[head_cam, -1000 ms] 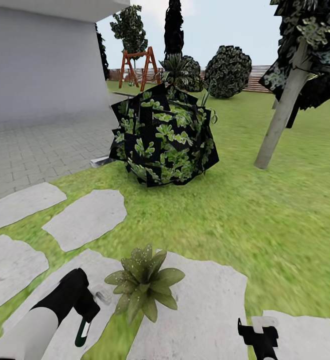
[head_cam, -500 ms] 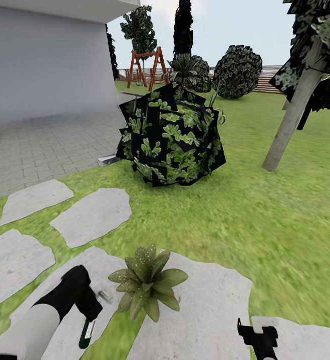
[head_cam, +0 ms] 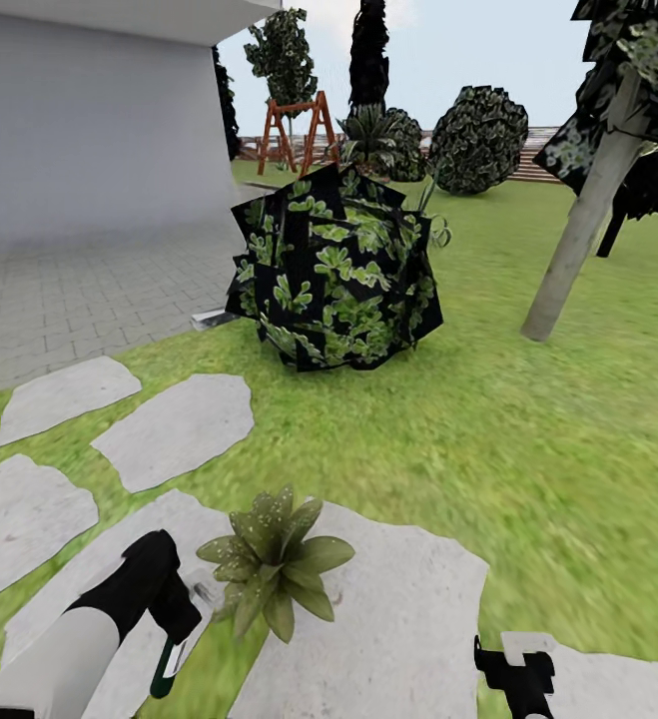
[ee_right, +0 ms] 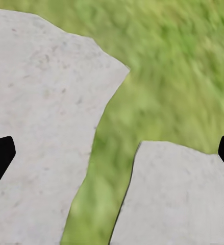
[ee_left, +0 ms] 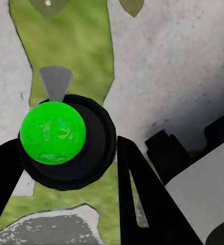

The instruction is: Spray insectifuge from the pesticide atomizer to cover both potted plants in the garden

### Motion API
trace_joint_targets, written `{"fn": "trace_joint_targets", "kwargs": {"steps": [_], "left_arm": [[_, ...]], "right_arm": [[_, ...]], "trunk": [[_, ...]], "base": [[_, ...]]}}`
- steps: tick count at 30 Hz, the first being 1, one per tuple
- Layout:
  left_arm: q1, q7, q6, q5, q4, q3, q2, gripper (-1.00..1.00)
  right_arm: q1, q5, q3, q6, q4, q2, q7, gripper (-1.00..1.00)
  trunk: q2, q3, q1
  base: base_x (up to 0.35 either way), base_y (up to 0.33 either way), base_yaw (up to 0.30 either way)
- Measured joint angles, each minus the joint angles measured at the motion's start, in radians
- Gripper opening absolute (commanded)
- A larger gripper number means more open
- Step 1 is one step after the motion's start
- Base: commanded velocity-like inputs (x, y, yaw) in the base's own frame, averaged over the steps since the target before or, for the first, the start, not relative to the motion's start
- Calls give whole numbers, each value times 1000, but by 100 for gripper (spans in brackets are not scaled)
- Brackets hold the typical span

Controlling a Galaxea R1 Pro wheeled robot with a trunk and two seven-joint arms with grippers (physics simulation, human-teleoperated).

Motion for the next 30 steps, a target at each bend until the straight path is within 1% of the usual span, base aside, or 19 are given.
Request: {"fn": "trace_joint_targets", "kwargs": {"steps": [4, 8, 13, 18, 20, 21, 22, 23, 25, 26, 27, 29, 30], "left_arm": [[0, 0, 1, 2, 0, 0, -2, -100], [0, 0, 3, 1, 0, 1, -4, -100], [0, 1, 4, 0, 0, 1, -4, -100], [-4, -1, 6, -2, -2, -3, -3, -100], [-29, -4, 7, -1, -1, -5, 3, -100], [-54, -18, 6, 0, -1, -6, 5, -100], [-68, -37, 7, -3, 0, -7, 6, -100], [-76, -56, 7, -16, 0, -7, 6, -100], [-82, -83, 8, -58, 0, -7, 3, -100], [-83, -99, 8, -93, 0, -7, 0, -100], [-81, -119, 7, -116, 1, -6, -1, -100], [-76, -141, 5, -132, 1, -7, 0, -100], [-75, -144, 5, -134, 1, -7, 0, -100]], "right_arm": [[0, 0, 0, 0, 0, 0, 0, 100], [0, 0, 0, 0, 0, 0, 0, 100], [0, 0, 0, 0, 0, 0, 0, 100], [0, 0, 0, 0, 0, 0, 0, 100], [0, 0, 0, 0, 0, 0, 0, 100], [0, 0, 0, 0, 0, 0, 0, 100], [0, 0, 0, 0, 0, 0, 0, 100], [0, 0, 0, 0, 0, 0, 0, 100], [0, 0, 0, 0, 0, 0, 0, 100], [0, 0, 0, 0, 0, 0, 0, 100], [0, 0, 0, 0, 0, 0, 0, 100], [0, 0, 0, 0, 0, 0, 0, 100], [0, 0, 0, 0, 0, 0, 0, 100]], "trunk": [[0, 0, 0], [0, 0, 0], [0, 0, 0], [0, 0, 0], [0, 0, 0], [0, 0, 0], [0, 0, 0], [0, 0, 0], [0, 0, 0], [0, 0, 0], [0, 0, 0], [0, 0, 0], [0, 0, 0]], "base": [[-28, -273, 267], [-139, -265, 262], [-82, -250, 44], [114, -155, 89], [23, -18, 252], [7, -5, 270], [3, -3, 273], [2, -1, 275], [1, -1, 186], [0, 0, 54], [0, 0, 28], [0, 0, 9], [0, 0, 67]]}}
